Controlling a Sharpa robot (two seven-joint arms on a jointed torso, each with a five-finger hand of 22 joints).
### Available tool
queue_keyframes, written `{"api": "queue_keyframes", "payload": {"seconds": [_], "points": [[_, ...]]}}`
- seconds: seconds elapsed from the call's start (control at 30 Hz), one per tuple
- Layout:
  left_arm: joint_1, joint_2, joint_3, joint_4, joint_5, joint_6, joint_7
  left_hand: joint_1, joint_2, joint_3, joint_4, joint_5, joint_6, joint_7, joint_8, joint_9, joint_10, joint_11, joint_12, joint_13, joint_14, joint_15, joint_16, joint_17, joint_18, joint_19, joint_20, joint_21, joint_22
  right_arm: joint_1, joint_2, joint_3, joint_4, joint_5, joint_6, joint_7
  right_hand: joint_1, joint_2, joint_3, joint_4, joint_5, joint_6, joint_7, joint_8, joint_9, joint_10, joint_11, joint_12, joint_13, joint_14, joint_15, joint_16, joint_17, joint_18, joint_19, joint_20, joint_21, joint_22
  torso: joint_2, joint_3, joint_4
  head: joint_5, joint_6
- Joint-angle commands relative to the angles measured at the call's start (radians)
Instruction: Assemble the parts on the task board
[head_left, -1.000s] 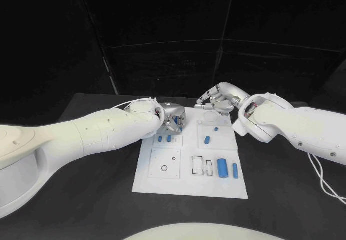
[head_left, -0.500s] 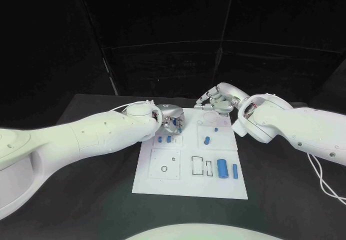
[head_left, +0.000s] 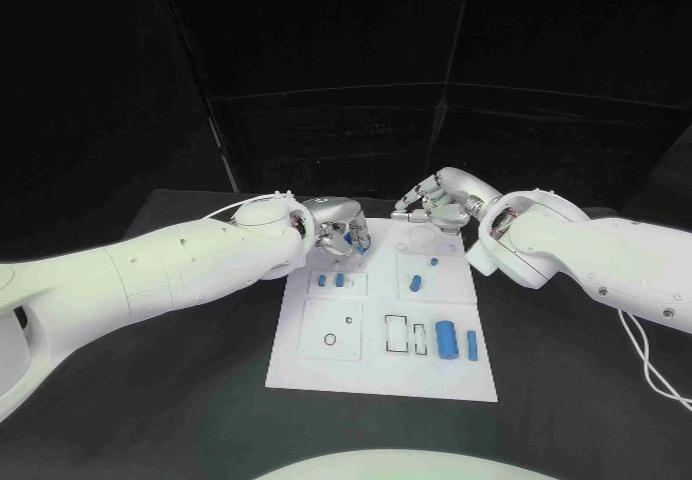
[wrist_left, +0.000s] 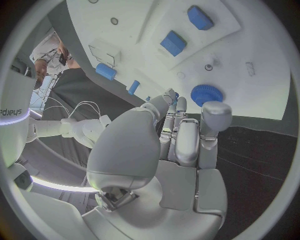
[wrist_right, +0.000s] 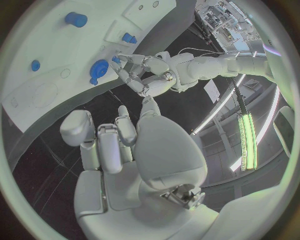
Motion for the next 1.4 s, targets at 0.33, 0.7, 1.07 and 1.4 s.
{"api": "queue_keyframes", "payload": {"seconds": [0.33, 0.7, 1.07, 1.4], "points": [[0.003, -0.096, 0.007, 0.053, 0.052, 0.023, -0.037, -0.02, -0.014, 0.006, 0.002, 0.0, 0.009, 0.003, -0.01, -0.003, 0.011, 0.0, -0.014, 0.002, 0.015, -0.002, 0.005, -0.005, -0.014, 0.004, -0.003, 0.006, 0.005, 0.002, -0.004, 0.001, 0.0, -0.001, -0.004, 0.007, -0.005, 0.009, -0.004, -0.002, 0.005, 0.0, -0.002, 0.003, 0.0, -0.001, -0.006, 0.0, 0.001, 0.062, -0.007, -0.005, 0.054, 0.01, -0.004, -0.003, -0.003, 0.002, 0.002, -0.0013, -0.0014, 0.005, -0.001], [-0.004, -0.098, 0.006, 0.029, 0.052, 0.022, -0.061, -0.022, -0.016, 0.007, 0.003, 0.0, 0.009, 0.003, -0.011, -0.004, 0.012, 0.0, -0.016, 0.002, 0.015, -0.002, 0.004, -0.007, -0.013, 0.003, -0.003, 0.004, 0.004, 0.002, -0.002, 0.001, -0.002, -0.001, -0.003, 0.008, -0.005, 0.011, -0.005, -0.002, 0.006, 0.001, -0.003, 0.004, 0.0, -0.001, -0.006, 0.001, 0.001, 0.062, -0.007, -0.005, 0.054, 0.01, -0.004, -0.004, -0.003, 0.001, 0.001, -0.001, -0.0045, 0.006, -0.001], [-0.011, -0.084, 0.002, 0.007, 0.051, 0.036, -0.071, -0.025, -0.017, 0.007, 0.004, 0.0, 0.009, 0.003, -0.012, -0.004, 0.012, 0.001, -0.018, 0.002, 0.015, -0.002, 0.004, -0.009, -0.013, 0.003, -0.002, 0.004, 0.004, 0.002, 0.0, 0.001, -0.003, -0.001, -0.004, 0.008, -0.005, 0.011, -0.005, -0.002, 0.006, 0.001, -0.003, 0.004, 0.0, -0.001, -0.006, 0.001, 0.001, 0.062, -0.007, -0.005, 0.054, 0.01, -0.004, -0.004, -0.003, 0.001, 0.002, -0.0001, -0.0036, 0.006, -0.001], [-0.02, -0.072, -0.007, 0.004, 0.051, 0.049, -0.062, -0.025, -0.017, 0.007, 0.004, 0.0, 0.009, 0.003, -0.013, -0.004, 0.012, 0.001, -0.019, 0.002, 0.014, -0.002, 0.003, -0.011, -0.013, 0.002, -0.002, 0.003, 0.003, 0.002, 0.001, 0.001, -0.004, -0.001, -0.004, 0.008, -0.005, 0.011, -0.005, -0.002, 0.006, 0.001, -0.003, 0.004, 0.0, -0.001, -0.006, 0.001, 0.001, 0.062, -0.007, -0.005, 0.054, 0.01, -0.004, -0.004, -0.003, 0.001, 0.002, -0.0003, -0.0037, 0.005, -0.003]]}}
